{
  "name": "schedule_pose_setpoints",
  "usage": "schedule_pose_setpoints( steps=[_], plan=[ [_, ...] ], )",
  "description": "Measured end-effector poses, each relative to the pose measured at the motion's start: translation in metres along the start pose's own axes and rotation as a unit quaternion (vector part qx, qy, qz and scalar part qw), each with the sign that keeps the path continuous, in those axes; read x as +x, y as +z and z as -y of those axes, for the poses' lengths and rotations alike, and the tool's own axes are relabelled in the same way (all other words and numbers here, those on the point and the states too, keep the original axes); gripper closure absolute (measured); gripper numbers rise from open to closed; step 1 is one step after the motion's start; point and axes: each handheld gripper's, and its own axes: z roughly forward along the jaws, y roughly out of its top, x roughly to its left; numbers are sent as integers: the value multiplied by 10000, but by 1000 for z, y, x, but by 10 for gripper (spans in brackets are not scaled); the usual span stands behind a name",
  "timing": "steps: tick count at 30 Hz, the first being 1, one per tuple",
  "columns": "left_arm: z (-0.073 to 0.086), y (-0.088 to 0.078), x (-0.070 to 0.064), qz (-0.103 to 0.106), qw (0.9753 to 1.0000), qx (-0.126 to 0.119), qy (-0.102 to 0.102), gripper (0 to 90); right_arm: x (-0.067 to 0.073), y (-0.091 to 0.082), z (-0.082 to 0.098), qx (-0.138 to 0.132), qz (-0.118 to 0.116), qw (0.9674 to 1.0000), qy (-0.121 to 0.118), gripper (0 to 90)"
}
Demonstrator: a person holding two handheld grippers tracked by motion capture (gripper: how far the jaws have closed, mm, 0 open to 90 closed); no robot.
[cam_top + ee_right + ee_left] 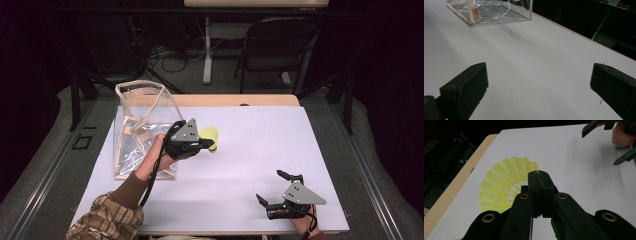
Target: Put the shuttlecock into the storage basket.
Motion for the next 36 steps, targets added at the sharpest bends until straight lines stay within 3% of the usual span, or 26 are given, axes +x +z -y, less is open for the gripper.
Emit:
schedule_pose_setpoints(
  steps=[36],
  plan=[
    [-17,-16,25,-395,9992,-74,52,896,0,-1,0,12,7,10000,3,11]
  ],
)
